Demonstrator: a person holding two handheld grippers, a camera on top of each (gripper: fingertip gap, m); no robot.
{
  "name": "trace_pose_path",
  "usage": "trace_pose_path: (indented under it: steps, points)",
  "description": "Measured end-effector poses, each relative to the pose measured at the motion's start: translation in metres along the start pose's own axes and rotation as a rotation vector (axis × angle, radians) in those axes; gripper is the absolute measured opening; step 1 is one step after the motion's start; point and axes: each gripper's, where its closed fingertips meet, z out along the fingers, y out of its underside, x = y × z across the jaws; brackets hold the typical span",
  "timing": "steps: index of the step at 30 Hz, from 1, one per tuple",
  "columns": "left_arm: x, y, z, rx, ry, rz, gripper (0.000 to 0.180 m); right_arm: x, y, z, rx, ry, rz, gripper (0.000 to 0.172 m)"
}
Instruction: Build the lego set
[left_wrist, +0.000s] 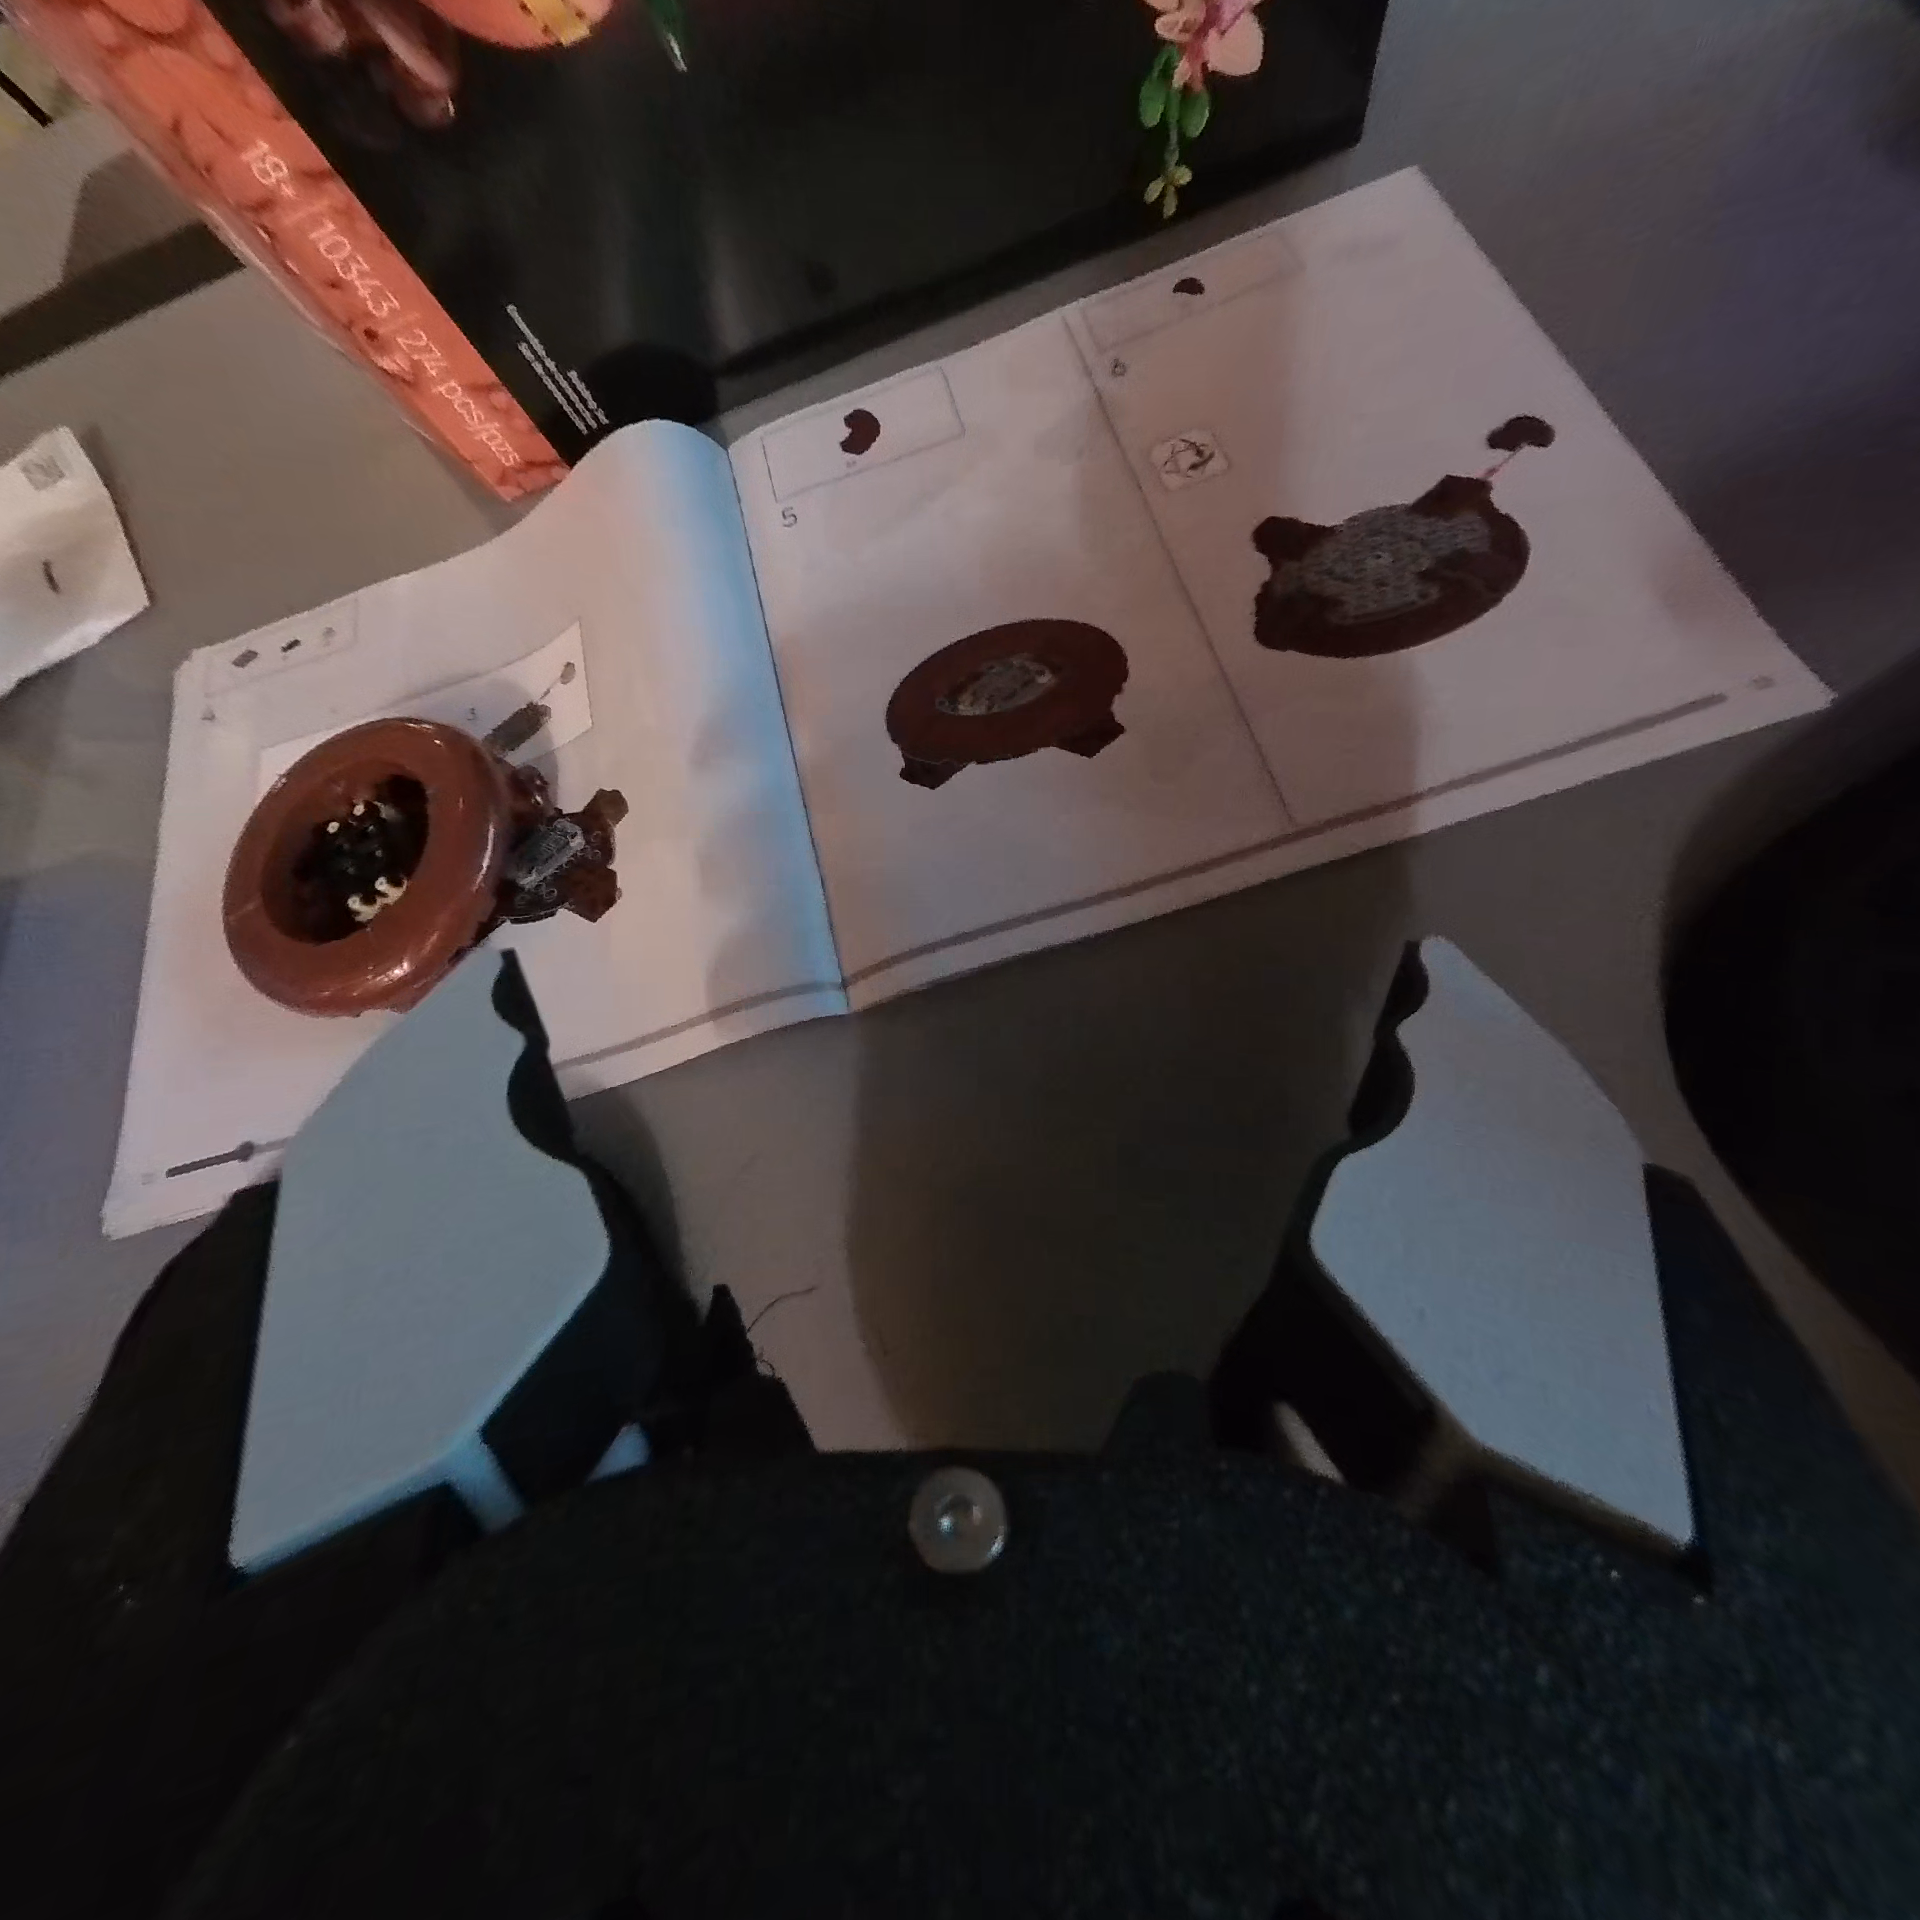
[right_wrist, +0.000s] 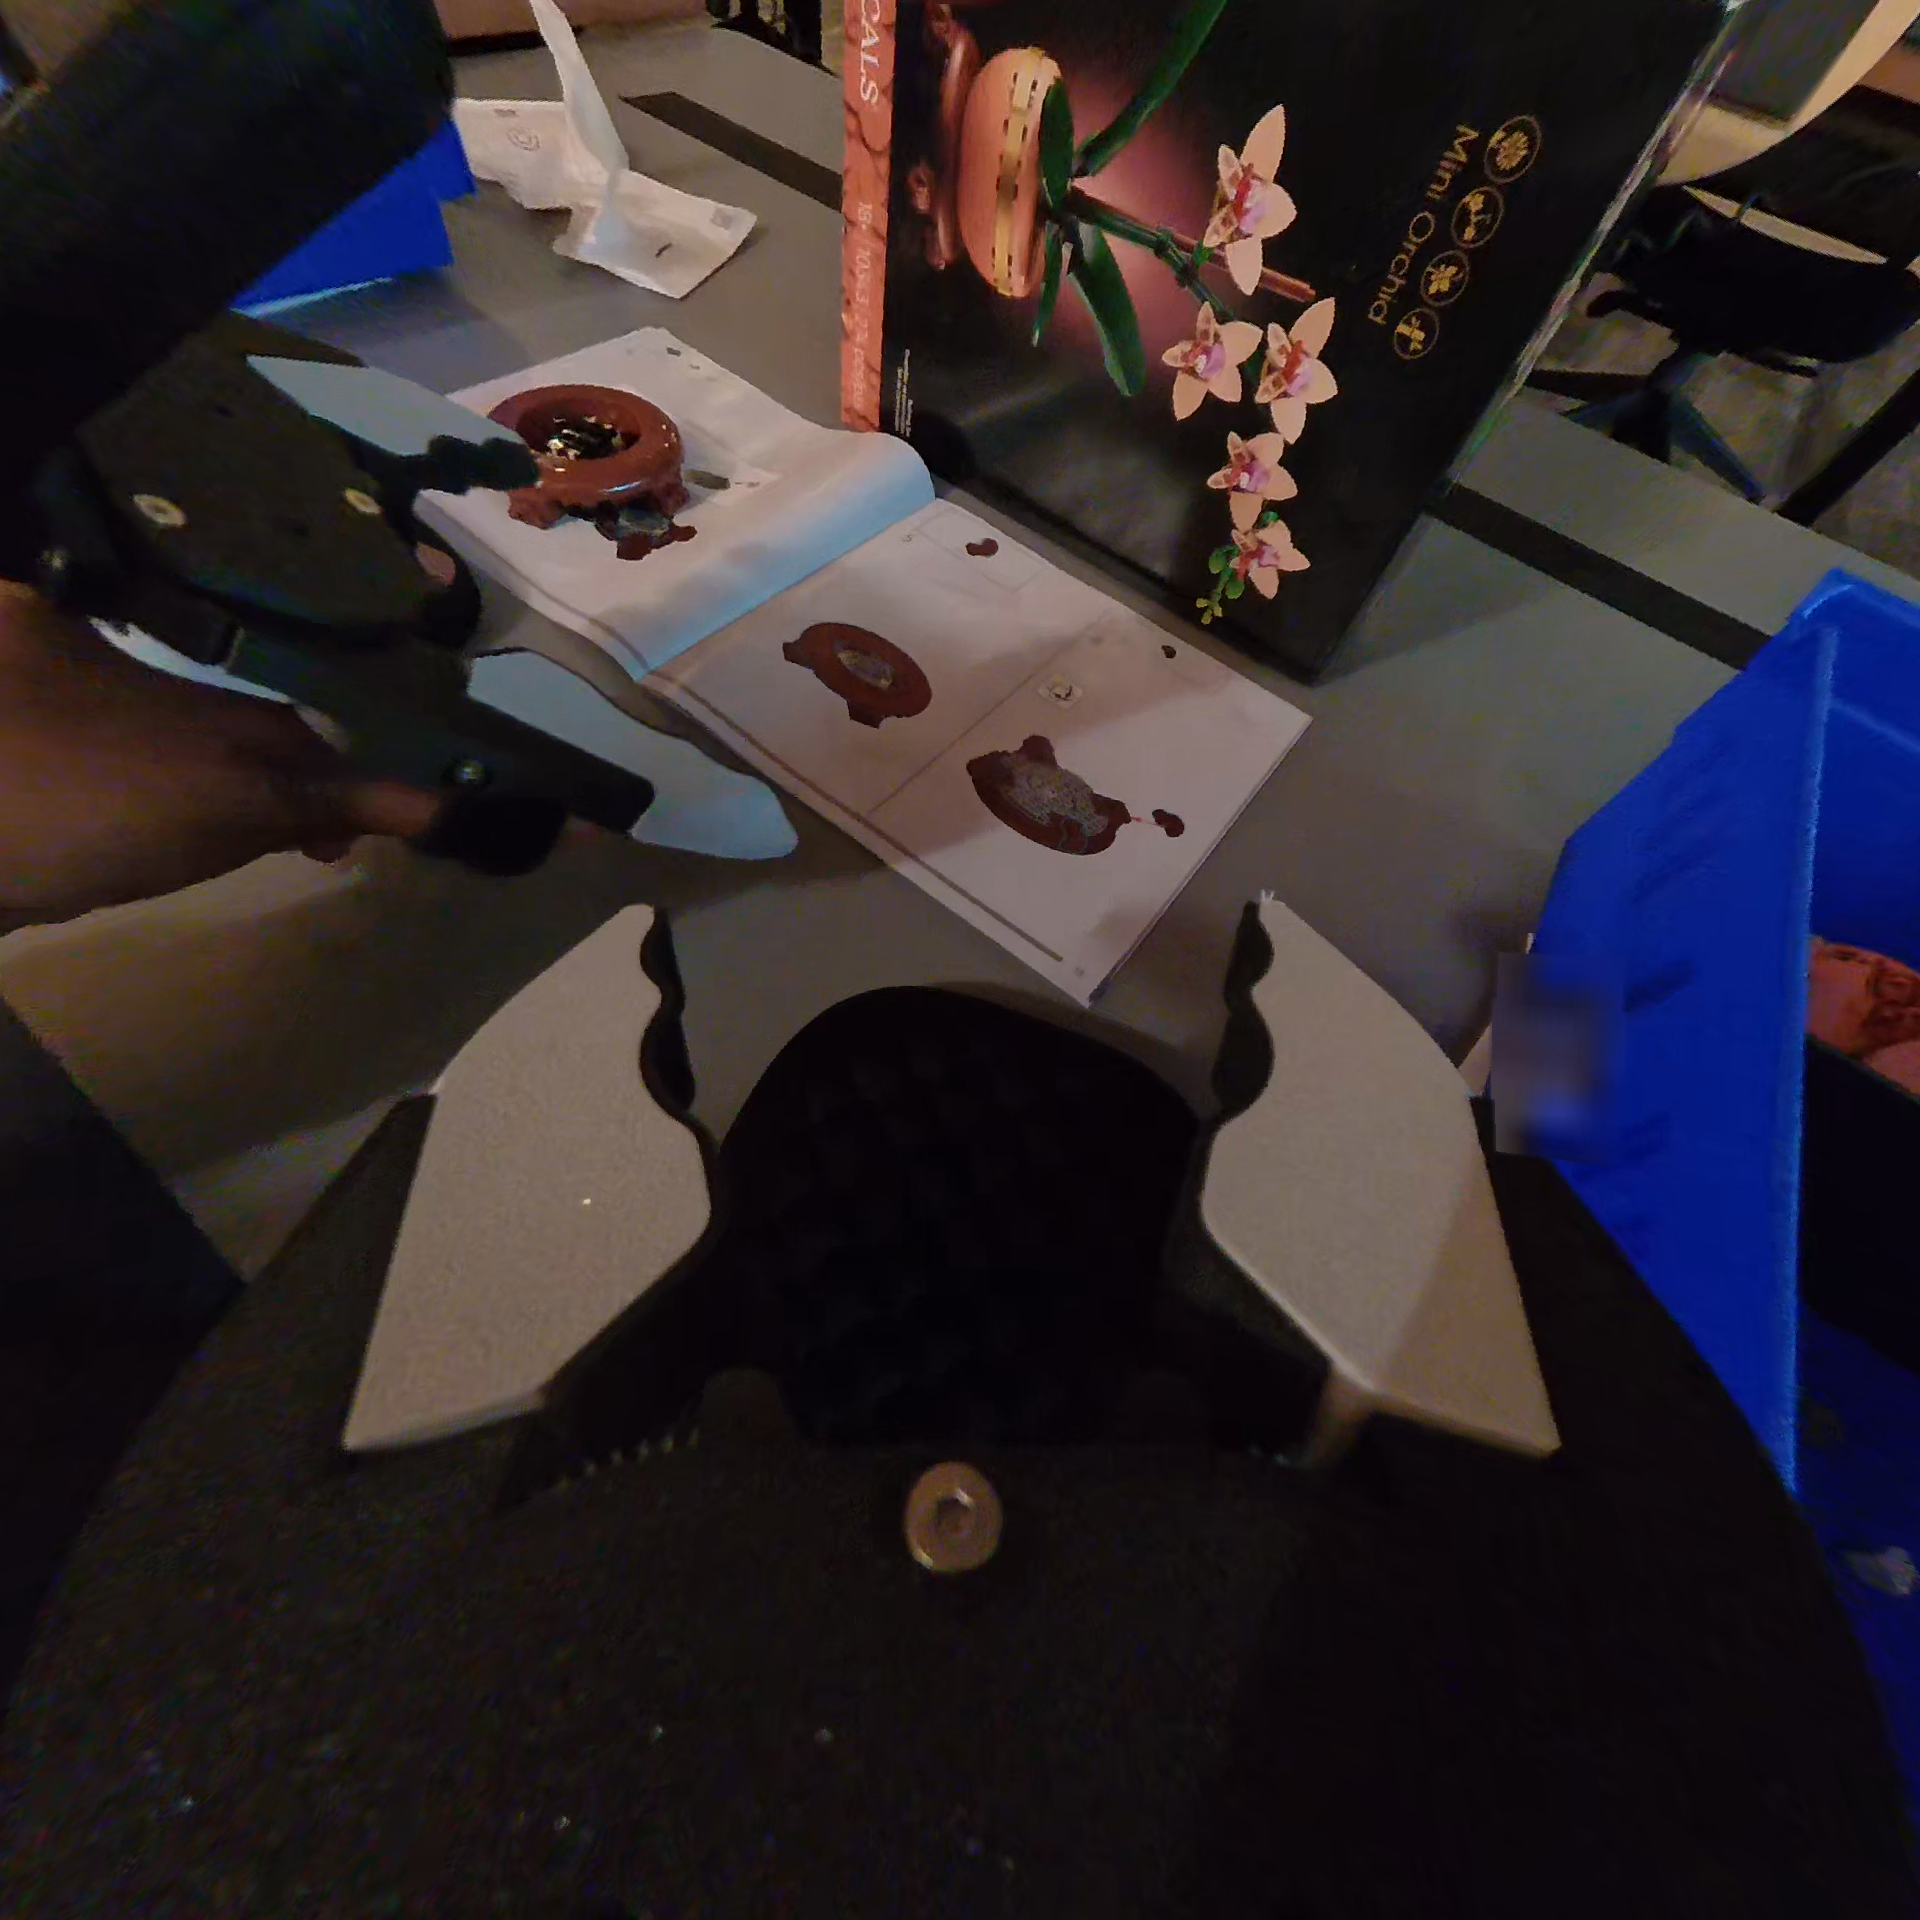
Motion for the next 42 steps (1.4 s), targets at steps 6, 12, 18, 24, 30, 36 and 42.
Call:
trace_pose_path:
  steps: [6,12,18,24,30,36,42]
  points:
    - [-0.002,0.006,0.008,-0.059,0.007,-0.001,0.147,0.002,0.0,-0.001,0.004,0.002,0.003,0.099]
    - [0.0,0.011,0.012,-0.09,0.014,0.007,0.147,0.003,0.001,-0.001,0.005,0.004,0.004,0.099]
    - [0.001,0.01,0.013,-0.09,0.013,0.015,0.147,0.003,0.0,-0.002,0.007,0.007,0.004,0.099]
    - [-0.002,0.011,0.012,-0.091,-0.001,0.03,0.147,0.002,0.001,-0.001,0.005,0.004,0.002,0.099]
    - [-0.026,0.01,0.008,-0.089,-0.079,0.057,0.146,0.002,0.0,-0.002,0.007,0.004,0.0,0.099]
    - [-0.053,0.014,0.005,-0.101,-0.104,0.011,0.147,0.0,0.0,-0.001,0.004,0.002,-0.006,0.099]
    - [-0.068,0.018,0.001,-0.1,-0.122,-0.012,0.147,-0.001,-0.001,-0.001,0.007,0.003,-0.009,0.099]
